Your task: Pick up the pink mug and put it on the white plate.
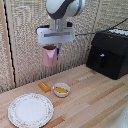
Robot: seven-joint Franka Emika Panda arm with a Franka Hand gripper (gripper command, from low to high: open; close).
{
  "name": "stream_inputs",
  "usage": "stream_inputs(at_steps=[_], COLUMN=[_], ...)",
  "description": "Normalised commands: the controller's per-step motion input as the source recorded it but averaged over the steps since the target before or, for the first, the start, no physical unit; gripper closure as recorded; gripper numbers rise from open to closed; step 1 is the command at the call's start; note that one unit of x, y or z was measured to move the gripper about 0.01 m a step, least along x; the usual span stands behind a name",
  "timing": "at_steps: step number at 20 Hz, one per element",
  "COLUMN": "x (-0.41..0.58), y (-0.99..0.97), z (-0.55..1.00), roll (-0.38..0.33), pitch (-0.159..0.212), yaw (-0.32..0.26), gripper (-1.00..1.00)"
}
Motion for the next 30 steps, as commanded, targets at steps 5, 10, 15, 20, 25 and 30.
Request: stream_inputs(at_steps=[5, 10, 15, 20, 25, 30], x=[-0.31, -0.217, 0.085, 0.298, 0.214, 0.196], y=[0.72, 0.63, 0.37, 0.09, 0.18, 0.27], z=[-0.35, -0.39, -0.38, -0.4, -0.35, -0.32], roll=[0.0, 0.016, -0.033, -0.046, -0.002, 0.0], pitch=[0.052, 0.04, 0.002, -0.004, -0.001, 0.0], yaw=[0.071, 0.097, 0.123, 0.115, 0.085, 0.06], gripper=[1.0, 1.0, 1.0, 1.0, 1.0, 1.0])
